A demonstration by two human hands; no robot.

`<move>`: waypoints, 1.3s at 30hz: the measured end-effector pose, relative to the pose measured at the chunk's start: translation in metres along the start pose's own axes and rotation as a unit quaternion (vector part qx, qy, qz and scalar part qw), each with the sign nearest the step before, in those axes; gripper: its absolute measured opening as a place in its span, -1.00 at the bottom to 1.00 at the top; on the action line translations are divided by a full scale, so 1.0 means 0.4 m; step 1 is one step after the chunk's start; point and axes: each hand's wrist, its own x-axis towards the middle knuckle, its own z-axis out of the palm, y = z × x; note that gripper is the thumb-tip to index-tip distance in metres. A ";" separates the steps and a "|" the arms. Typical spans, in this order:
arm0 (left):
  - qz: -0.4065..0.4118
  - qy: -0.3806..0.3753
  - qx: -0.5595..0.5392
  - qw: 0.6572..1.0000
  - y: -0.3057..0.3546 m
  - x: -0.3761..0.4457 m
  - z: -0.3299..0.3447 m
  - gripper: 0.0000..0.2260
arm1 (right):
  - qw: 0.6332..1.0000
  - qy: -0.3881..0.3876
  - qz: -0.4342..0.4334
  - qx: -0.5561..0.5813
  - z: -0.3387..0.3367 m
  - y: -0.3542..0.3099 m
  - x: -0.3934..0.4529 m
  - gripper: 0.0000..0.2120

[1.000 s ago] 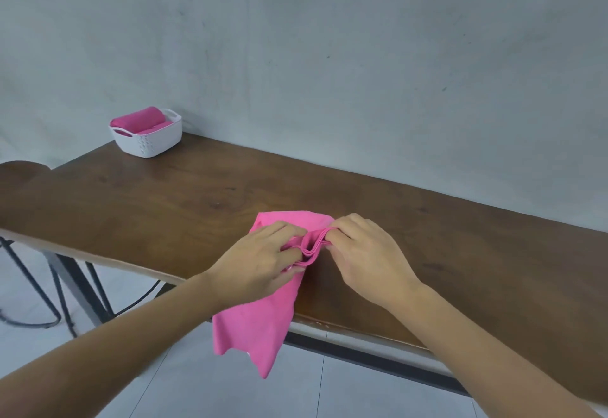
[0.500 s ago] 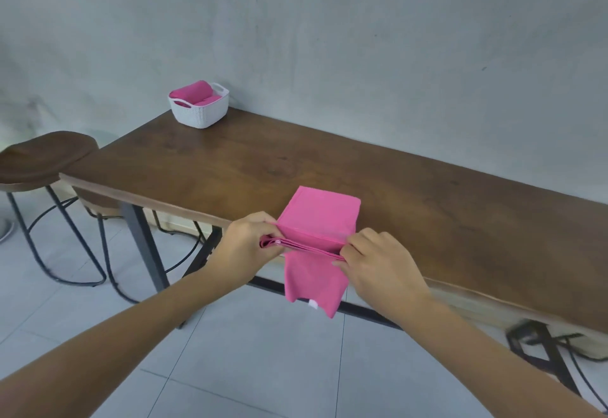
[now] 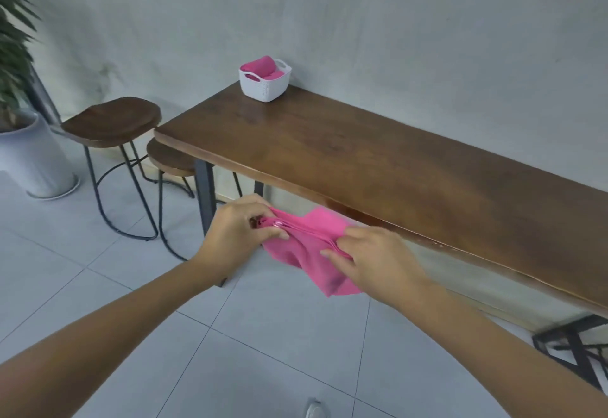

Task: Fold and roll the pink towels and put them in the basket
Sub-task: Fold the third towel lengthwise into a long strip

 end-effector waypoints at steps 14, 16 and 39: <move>0.010 -0.057 0.091 0.994 0.068 0.022 -0.131 -0.82 | 0.982 -0.173 0.010 -0.070 -0.052 -0.061 0.132 -0.61; 0.007 -0.045 0.091 0.995 0.066 0.020 -0.153 -0.83 | 0.974 -0.214 0.053 0.060 -0.053 -0.056 0.142 -0.65; -0.039 -0.073 0.112 0.990 0.093 0.062 -0.149 -0.66 | 0.985 -0.101 -0.065 -0.123 -0.131 0.003 0.158 -0.74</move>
